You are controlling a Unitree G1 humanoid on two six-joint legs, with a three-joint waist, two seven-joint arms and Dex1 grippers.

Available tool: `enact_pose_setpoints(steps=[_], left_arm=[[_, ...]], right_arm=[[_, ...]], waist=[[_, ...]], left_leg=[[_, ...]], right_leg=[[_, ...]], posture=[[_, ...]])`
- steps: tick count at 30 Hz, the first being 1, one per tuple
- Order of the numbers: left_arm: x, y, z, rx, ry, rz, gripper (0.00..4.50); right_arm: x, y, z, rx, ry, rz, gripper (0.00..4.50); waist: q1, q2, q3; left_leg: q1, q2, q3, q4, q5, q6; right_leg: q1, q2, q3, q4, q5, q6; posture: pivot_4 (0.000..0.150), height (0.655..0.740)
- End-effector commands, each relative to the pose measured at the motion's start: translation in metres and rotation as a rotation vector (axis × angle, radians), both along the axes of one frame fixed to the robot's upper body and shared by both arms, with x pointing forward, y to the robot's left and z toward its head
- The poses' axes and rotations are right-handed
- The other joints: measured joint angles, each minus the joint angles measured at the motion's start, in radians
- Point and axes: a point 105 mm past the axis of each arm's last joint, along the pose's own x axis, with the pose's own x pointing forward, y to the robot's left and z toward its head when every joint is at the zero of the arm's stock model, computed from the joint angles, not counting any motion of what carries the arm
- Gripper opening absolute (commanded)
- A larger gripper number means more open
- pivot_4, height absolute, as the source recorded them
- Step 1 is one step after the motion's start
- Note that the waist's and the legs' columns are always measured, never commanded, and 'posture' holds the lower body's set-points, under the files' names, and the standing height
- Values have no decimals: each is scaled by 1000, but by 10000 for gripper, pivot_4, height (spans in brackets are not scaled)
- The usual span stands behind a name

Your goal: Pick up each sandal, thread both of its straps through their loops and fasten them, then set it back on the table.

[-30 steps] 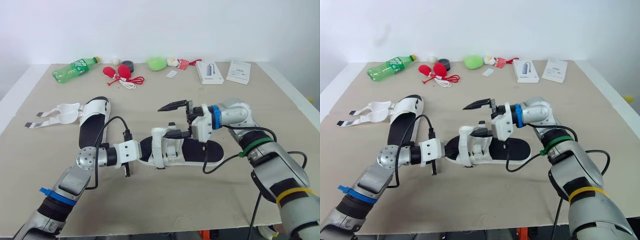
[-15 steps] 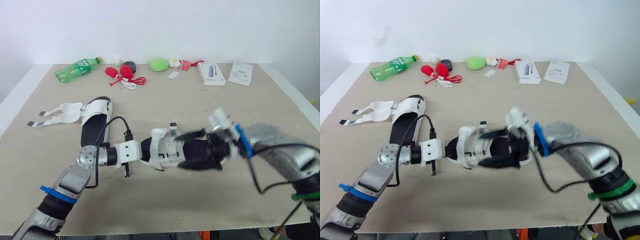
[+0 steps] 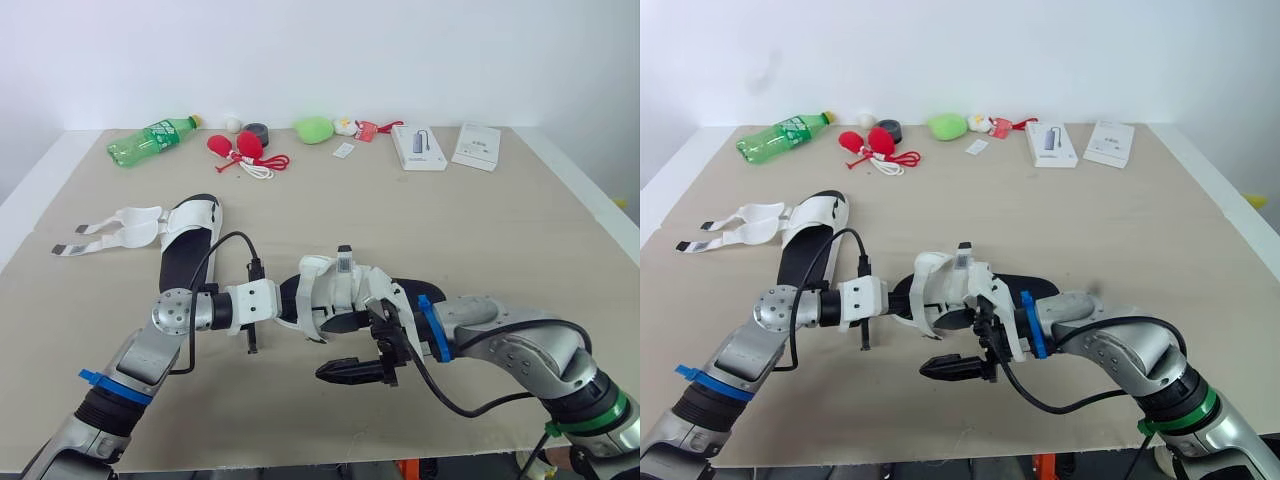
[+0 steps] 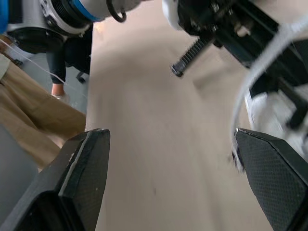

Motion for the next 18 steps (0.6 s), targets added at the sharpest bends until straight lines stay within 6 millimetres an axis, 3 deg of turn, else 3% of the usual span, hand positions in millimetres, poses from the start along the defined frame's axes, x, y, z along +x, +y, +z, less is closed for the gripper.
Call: enact_pose_setpoints(steps=[1, 18], left_arm=[[-8, 1, -21, 54, 82, -20, 0], [11, 4, -17, 74, 4, 52, 0]], right_arm=[[4, 2, 4, -13, -48, -25, 44634], [36, 4, -2, -18, -101, -87, 44634]], waist=[[0, 0, 0], [-2, 0, 0]], left_leg=[[0, 0, 0, 0, 0, 0], [1, 0, 0, 1, 1, 1]], right_leg=[[0, 0, 0, 0, 0, 0], [0, 0, 0, 0, 3, -1]], posture=[[1500, 7400], [1500, 7400]])
